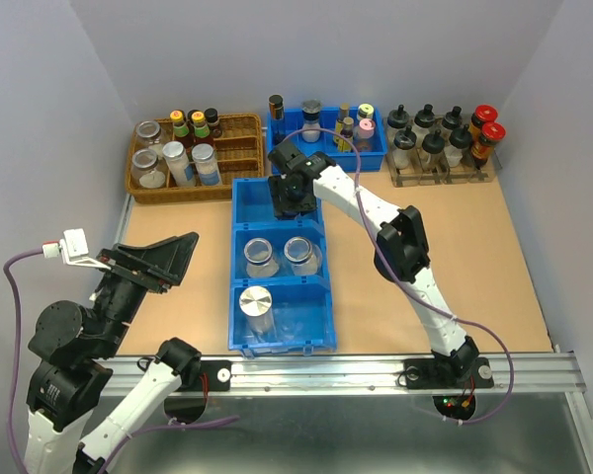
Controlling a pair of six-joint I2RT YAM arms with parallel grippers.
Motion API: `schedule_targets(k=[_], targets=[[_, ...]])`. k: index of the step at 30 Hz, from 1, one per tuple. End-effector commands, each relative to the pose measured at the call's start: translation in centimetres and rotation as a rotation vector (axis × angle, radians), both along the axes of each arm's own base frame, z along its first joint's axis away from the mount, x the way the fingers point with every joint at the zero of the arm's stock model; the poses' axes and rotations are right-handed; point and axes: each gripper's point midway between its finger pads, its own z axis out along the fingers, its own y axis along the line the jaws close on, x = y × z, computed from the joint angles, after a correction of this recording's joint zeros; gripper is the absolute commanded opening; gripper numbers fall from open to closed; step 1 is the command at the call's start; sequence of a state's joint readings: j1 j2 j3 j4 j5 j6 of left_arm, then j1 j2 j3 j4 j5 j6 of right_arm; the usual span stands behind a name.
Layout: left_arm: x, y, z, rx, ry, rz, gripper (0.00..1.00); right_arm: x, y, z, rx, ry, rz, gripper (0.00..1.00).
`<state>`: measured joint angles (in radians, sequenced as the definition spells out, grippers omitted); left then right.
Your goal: Organize the condiment bottles
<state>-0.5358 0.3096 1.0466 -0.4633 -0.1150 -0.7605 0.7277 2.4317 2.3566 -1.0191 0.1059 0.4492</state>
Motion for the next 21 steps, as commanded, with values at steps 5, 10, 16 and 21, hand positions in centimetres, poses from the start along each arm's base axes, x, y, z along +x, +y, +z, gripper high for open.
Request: schedule_targets(k=[5,10,16,21], targets=[[-0.1,0.2,0.8,-0.020,-0.032,0.008,0.98,1.3,1.8,2.9,0.062,-0.086,0.026,0.47],[0.0,0.1,0.8,-0.024,-0.032,0.004,0.98,1.4,1.6,4.5,0.073,-0.115,0.024,0.96],[0.2,-0.1,0.8,-0.030,-0.031,-0.001,0.98,1.7,1.7,8.9,0.123,-0.190,0.027,1.00],[0.2,-0.3,1.1,-0.028,-0.036,-0.007,0.98,1.3,-0.3,13.9,0.136,-0.282,-0.016,1.00]])
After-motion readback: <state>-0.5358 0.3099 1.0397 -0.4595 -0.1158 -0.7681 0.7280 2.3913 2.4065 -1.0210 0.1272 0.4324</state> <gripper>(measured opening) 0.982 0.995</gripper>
